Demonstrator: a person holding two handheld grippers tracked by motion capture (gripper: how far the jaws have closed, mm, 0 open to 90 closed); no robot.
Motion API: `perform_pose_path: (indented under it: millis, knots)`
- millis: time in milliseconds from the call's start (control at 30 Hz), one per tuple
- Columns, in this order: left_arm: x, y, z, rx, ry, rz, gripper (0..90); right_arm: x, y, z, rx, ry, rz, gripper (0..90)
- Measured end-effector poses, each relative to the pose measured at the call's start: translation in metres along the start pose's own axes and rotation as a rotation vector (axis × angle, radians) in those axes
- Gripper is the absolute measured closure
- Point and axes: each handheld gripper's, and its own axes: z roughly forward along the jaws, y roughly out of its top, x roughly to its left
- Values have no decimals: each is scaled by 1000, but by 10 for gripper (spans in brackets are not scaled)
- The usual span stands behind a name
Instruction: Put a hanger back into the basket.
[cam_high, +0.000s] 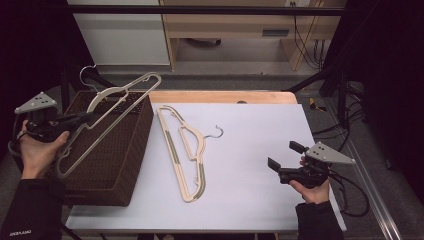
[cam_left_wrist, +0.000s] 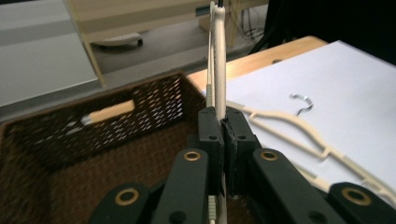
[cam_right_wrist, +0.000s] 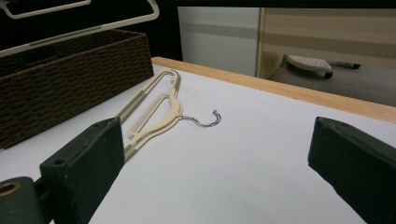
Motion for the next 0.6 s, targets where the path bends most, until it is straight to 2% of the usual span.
perform_pose_path:
  millis: [233,333,600]
  knots:
    - [26,-23,-6,35,13,-32,869,0,-1,2,3,1,-3,39]
    - [31,-30,-9,32,2,-45,869,0,-1,2,4,-1,0,39]
    - [37,-41,-14,72,1,-43,869,1,-1,3,10,0,3,39]
